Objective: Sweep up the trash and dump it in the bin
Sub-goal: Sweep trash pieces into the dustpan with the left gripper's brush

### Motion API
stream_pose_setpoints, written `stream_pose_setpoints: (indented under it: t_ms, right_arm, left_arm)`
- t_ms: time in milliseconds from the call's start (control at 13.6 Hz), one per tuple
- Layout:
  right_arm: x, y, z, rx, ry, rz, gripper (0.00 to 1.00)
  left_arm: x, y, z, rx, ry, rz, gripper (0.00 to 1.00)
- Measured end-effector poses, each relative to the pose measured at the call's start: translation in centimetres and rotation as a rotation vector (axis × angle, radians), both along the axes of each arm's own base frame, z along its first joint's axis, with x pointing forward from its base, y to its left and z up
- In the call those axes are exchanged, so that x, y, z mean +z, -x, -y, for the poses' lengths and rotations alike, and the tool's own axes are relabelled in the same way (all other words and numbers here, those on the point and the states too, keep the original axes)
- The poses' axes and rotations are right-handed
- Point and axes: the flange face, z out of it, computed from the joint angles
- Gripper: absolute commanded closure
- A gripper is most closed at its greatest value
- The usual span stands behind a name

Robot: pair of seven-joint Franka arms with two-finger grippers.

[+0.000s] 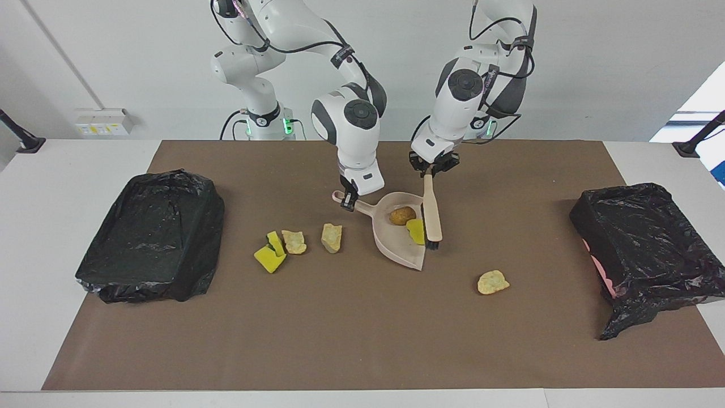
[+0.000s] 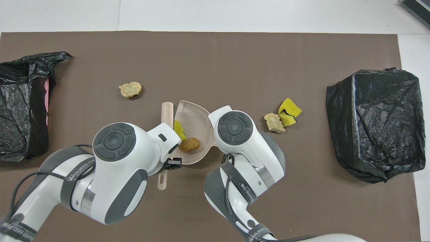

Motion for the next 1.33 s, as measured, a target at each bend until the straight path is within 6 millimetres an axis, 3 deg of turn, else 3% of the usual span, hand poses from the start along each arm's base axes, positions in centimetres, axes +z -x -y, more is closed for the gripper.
stream_pose_setpoints:
  t_ms: [147,516,737,959,1180,1327]
  right_arm:
    - [0.0,0.0,0.0,-0.001,0.0,0.0,1.0]
    - [0.0,0.0,0.0,-0.006,0.001,-0.001,1.0]
    - [-0.1,0.1,0.0,-0.008,0.001,-0.001,1.0]
    - [-0.1,0.1,0.0,-0.01,0.001,-0.001,1.0]
    - [-0.1,0.1,0.0,-0.01,0.001,-0.001,1.0]
    - [-0.1,0.1,0.0,-0.01,0.002,-0.001,1.0]
  left_arm:
    - [1.1,-1.4,-1.1,-0.041,0.02,0.024,1.0]
    - [1.7,-9.2,-10.6,-0.231,-0.04,0.097,1.0]
    - [0.6,-14.3,-14.6,-0.286,-0.074,0.107,1.0]
    - [-1.8,-18.7,-18.8,-0.351,-0.145,0.094,1.0]
    - [-4.4,-20.4,-20.8,-0.432,-0.217,0.059,1.0]
    - [-5.3,-19.8,-21.2,-0.467,-0.214,0.006,1.0]
